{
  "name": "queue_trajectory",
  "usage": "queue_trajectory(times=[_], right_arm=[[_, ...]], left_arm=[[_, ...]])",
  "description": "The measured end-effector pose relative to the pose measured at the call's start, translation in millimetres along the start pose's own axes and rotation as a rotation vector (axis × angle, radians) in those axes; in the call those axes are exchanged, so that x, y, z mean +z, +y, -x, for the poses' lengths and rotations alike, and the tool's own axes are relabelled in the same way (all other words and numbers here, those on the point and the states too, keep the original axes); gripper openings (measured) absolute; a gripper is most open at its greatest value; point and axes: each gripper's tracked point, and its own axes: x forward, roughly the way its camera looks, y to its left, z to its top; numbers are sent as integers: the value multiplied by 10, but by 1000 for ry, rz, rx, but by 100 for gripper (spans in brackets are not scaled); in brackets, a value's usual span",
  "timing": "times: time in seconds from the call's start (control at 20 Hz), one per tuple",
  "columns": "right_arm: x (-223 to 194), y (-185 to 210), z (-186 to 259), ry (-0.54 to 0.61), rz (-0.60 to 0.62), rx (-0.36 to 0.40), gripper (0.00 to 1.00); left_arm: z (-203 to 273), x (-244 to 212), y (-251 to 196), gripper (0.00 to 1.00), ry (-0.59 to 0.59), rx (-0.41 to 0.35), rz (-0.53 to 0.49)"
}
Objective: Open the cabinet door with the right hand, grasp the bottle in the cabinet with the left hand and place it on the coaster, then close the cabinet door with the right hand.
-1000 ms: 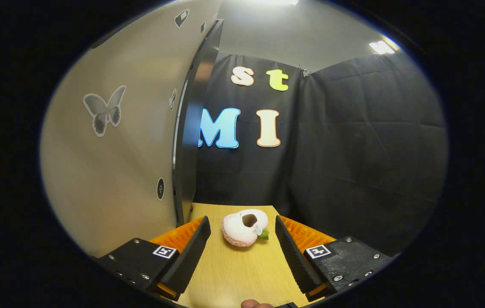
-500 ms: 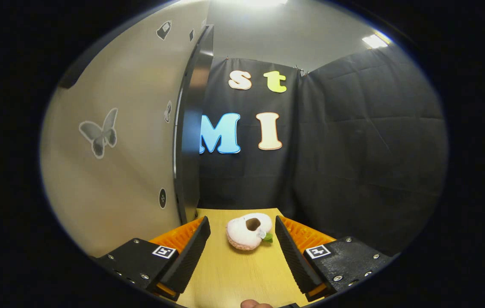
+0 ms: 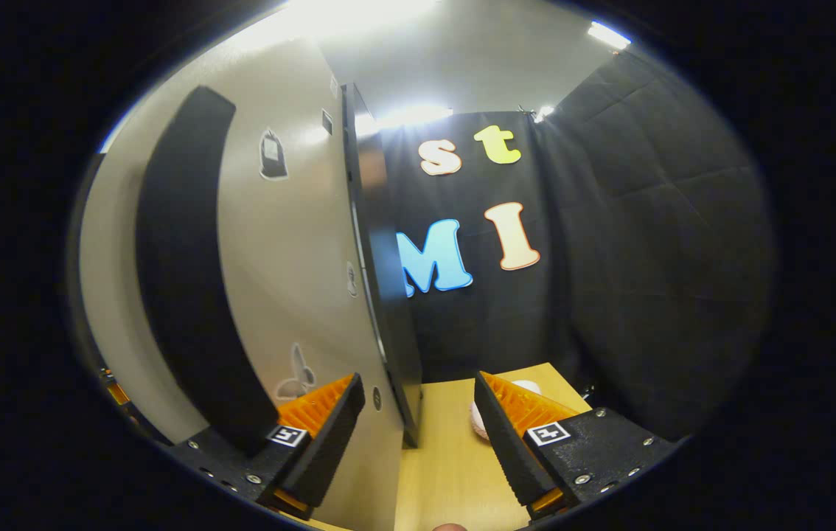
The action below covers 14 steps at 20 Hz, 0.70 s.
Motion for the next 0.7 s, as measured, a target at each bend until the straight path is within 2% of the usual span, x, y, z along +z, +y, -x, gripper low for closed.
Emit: queue_trajectory(times=[0.15,0.2,0.3,0.35,0.45,0.55,0.6,0.65,0.7], right_arm=[[-7,103,66,19,-77,63,90],[-18,14,96,16,-62,52,93],[23,-276,116,5,-23,-29,91],[76,-368,125,-4,-48,-54,91],[252,-374,160,-30,-120,-60,92],[370,-224,258,-45,-113,-34,94],[425,-207,362,-60,-74,-57,93],[457,-159,375,-78,-49,-55,85],[468,-107,349,-84,-37,-51,90]], left_arm=[[65,248,-89,92,-22,11,-57],[88,272,-109,92,-16,15,-59],[131,264,-143,92,2,20,-37],[135,277,-165,92,8,13,-17],[97,332,-158,92,3,-2,9],[29,320,-126,92,10,-22,10],[4,345,-93,79,5,-29,5],[-27,381,-88,85,-5,-39,7],[-66,405,-83,85,-11,-47,9]])
